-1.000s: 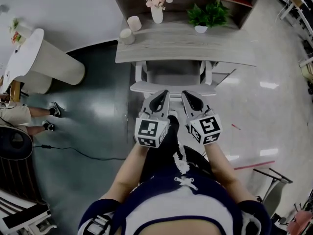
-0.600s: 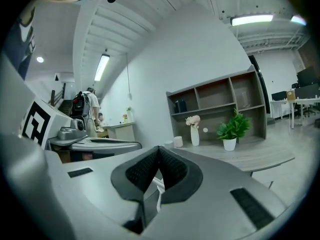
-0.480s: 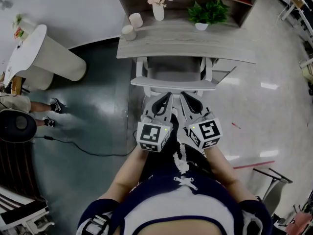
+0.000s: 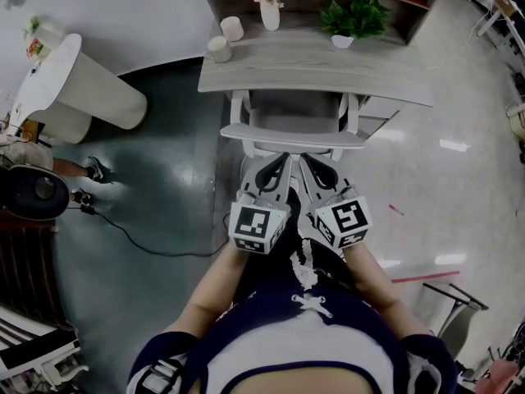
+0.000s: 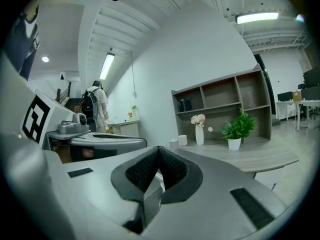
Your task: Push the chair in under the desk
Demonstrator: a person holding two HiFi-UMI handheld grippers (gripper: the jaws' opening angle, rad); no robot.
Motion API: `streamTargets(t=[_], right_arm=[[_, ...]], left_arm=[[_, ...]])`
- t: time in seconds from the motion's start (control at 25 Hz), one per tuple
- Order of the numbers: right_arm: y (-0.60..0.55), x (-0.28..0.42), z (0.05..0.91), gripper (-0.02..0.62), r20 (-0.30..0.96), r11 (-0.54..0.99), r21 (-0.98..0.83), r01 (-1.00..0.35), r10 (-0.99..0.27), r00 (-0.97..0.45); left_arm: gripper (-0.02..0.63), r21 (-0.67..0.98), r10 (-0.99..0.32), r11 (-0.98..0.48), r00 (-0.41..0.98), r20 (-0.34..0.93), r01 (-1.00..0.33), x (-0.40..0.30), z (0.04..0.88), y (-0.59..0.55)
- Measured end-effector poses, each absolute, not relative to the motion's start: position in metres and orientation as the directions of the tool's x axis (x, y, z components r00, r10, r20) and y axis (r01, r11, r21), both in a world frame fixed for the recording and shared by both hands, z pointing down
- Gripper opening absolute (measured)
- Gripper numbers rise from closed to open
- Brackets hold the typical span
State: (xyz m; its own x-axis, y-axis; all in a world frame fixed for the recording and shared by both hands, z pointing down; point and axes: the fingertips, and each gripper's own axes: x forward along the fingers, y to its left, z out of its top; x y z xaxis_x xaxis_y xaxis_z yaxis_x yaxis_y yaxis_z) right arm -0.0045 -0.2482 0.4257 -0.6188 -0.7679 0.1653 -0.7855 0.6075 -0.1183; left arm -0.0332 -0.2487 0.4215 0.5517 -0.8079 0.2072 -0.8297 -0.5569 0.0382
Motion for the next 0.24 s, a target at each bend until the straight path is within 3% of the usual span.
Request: streamTargets(t=[0.24], right_arm=[[-0.2518, 0.0002, 0.4261, 0.009, 0.166, 0.613, -0.118, -0.781, -0.764, -0.624]], left_arm=[[0.009, 0.042, -0.807, -0.557, 0.552, 0.209, -0.829, -0.0278, 0.4232, -0.2518]])
